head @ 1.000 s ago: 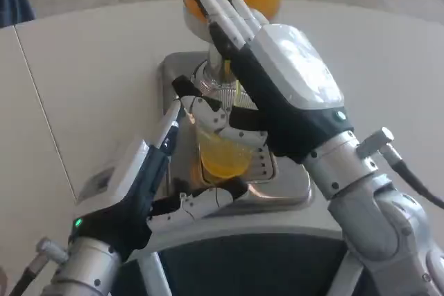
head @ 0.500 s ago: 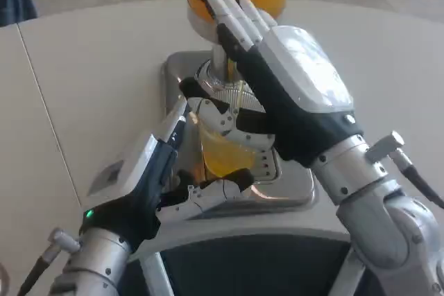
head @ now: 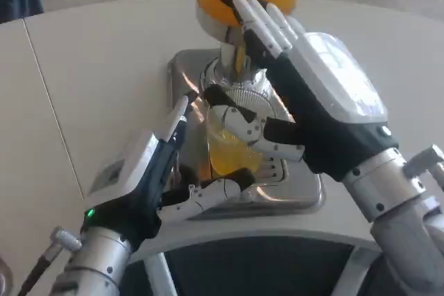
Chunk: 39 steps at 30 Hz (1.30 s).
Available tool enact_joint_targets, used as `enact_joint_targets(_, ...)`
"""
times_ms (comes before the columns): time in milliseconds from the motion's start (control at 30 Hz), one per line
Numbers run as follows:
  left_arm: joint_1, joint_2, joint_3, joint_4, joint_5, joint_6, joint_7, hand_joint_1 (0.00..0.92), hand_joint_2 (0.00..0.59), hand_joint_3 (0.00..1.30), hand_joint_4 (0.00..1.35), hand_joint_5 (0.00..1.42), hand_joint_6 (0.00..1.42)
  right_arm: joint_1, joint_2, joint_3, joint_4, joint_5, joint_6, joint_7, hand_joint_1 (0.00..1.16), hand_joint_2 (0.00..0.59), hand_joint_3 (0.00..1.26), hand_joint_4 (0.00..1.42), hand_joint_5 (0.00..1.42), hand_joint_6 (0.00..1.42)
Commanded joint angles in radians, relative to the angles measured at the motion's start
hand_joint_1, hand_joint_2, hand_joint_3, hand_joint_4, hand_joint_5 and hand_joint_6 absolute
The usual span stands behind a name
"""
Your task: Grasp the cup under the faucet to collect the drink, then remove the cup.
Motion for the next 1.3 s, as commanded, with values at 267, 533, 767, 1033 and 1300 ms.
enact_joint_targets(267,-0.015,-0.004,-0.024,0.022,0.017,0.015,0.008,0.157,0.067,0.00,0.00,0.12,0.35,0.076,0.006,-0.054,-0.190,-0.022,0.028,0.053,0.39,0.477,0.01,0.00,0.00,0.00)
enact_joint_targets(533,-0.016,-0.010,-0.036,0.034,0.023,0.016,0.018,0.157,0.067,0.00,0.00,0.13,0.36,0.196,-0.022,-0.093,-0.320,-0.019,0.056,0.149,0.43,0.464,0.03,0.00,0.00,0.00)
enact_joint_targets(767,-0.017,-0.031,-0.048,0.047,0.028,0.005,0.076,0.194,0.064,0.00,0.00,0.16,0.36,0.377,-0.095,-0.164,-0.453,-0.002,0.047,0.258,0.56,0.433,0.07,0.00,0.00,0.00)
enact_joint_targets(1033,-0.031,-0.060,-0.055,0.069,0.020,0.013,0.103,0.226,0.059,0.00,0.00,0.17,0.38,0.557,-0.116,-0.225,-0.573,-0.067,0.068,0.339,0.66,0.432,0.07,0.00,0.00,0.00)
enact_joint_targets(1300,-0.056,-0.079,-0.039,0.117,-0.019,0.005,0.117,0.228,0.059,0.00,0.00,0.17,0.38,0.689,-0.098,-0.231,-0.544,-0.170,0.060,0.361,0.62,0.431,0.05,0.00,0.00,0.00)
